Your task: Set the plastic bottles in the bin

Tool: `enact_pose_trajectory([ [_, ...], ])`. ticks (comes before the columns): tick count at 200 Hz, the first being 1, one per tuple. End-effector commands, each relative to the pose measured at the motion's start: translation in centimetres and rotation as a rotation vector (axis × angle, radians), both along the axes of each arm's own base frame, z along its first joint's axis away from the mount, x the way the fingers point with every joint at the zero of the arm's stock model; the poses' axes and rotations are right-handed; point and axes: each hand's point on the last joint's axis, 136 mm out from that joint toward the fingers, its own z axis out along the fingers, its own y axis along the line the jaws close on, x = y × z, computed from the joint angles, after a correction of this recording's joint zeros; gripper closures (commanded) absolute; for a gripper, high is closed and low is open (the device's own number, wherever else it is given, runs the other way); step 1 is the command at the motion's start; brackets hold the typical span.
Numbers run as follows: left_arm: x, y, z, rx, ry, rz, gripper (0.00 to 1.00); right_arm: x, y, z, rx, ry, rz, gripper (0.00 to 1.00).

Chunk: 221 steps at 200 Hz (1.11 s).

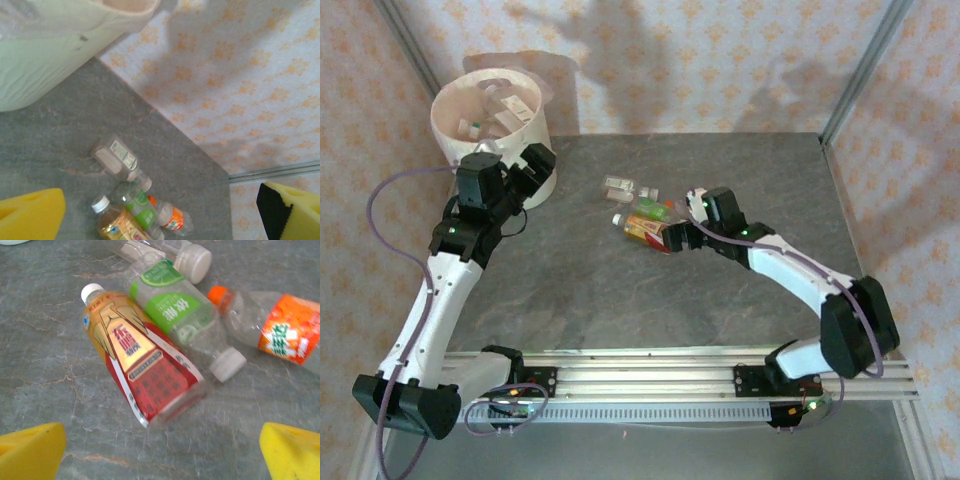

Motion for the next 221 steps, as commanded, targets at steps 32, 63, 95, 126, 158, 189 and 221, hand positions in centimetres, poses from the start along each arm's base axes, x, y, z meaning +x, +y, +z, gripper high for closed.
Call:
enact_pose_trajectory([
  [32, -0.9, 0.1, -3.2, 0.007, 0.093, 0.006, 0.00, 2.4, 2.6, -1.3, -0.081, -0.005, 0.206, 0.01],
  [63, -1.2, 0.7, -4.4, 0.053, 0.122, 0.022, 0.00, 3.6, 3.5, -1.9, -0.090, -0.008, 0.241, 0.01],
  [95, -1.0, 0.6, -4.8, 0.077, 0.144, 0.005, 0.00, 3.4, 4.3, -3.9, -0.114, 0.061, 0.316, 0.01],
  [126, -0.8, 0.5, -5.2, 0.069, 0.145, 0.005, 0.00, 3.0, 4.8, -5.0, -0.108, 0.106, 0.343, 0.01],
  [158, -0.6, 0.5, -6.0, 0.062, 0.157, 0.011, 0.00, 2.5, 4.8, -6.4, -0.160, 0.127, 0.354, 0.01],
  [189, -0.5, 0.4, -6.5, 0.061, 0.168, 0.008, 0.00, 1.0, 5.1, -7.2, -0.198, 0.130, 0.372, 0.01],
  [221, 0.0, 0.3, -6.6, 0.053, 0.169, 0.006, 0.00, 1.7, 5.4, -7.6, -0.226, 0.045, 0.303, 0.01],
])
